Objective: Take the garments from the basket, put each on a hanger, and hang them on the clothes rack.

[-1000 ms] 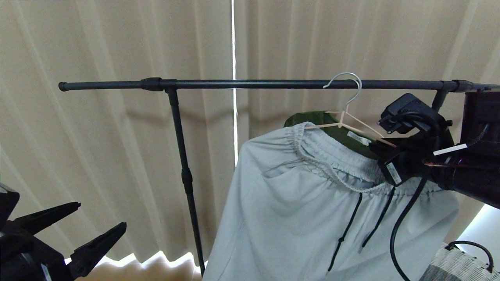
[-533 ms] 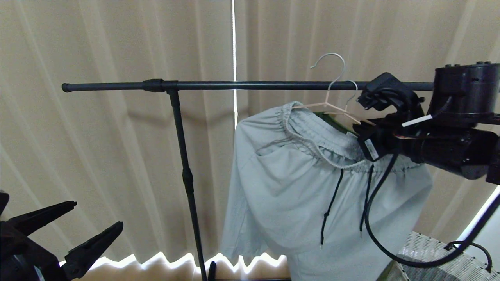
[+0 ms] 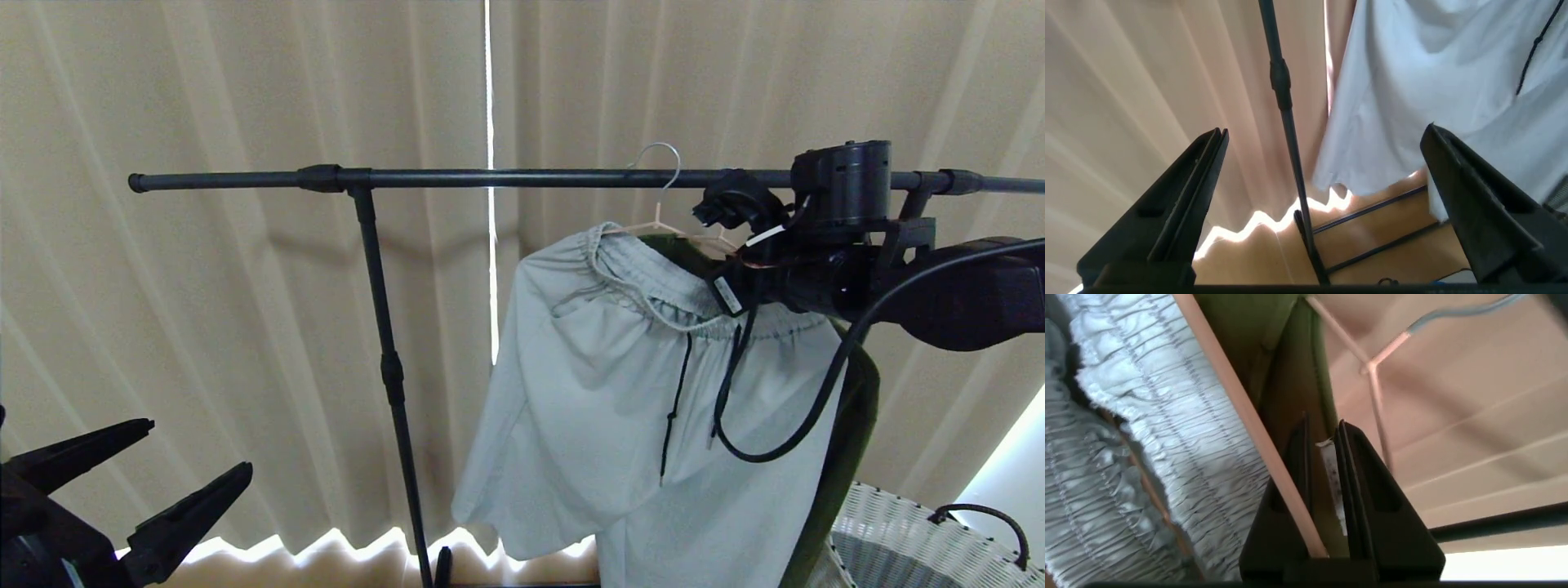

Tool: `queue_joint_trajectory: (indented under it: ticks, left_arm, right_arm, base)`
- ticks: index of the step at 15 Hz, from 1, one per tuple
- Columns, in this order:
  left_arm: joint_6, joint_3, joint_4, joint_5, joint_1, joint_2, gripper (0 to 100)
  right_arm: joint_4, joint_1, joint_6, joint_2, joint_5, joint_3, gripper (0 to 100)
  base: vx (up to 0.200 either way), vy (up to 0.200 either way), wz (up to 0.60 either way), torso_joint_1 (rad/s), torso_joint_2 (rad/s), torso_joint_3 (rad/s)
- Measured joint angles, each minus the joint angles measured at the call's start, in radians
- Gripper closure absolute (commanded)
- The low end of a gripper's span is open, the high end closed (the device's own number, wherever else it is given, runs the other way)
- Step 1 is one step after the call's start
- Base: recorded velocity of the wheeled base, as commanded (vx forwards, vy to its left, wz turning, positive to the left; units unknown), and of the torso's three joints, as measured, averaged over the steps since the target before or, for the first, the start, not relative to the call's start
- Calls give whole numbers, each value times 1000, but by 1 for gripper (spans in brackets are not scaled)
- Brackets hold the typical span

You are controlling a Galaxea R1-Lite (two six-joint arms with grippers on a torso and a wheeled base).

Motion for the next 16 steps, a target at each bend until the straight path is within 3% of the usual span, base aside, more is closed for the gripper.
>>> queue_joint_trajectory:
  ticks: [6,16]
  left_arm:
    - [0,2,0,0,-1,0,0]
    - [0,9,0,0,-3,0,0]
  right_arm:
    - [1,-4,0,55,1,-28,100]
    - [45,-6,0,130,-19,-176,100]
  base:
    - [0,0,0,0,0,0]
    - [0,0,0,0,0,0]
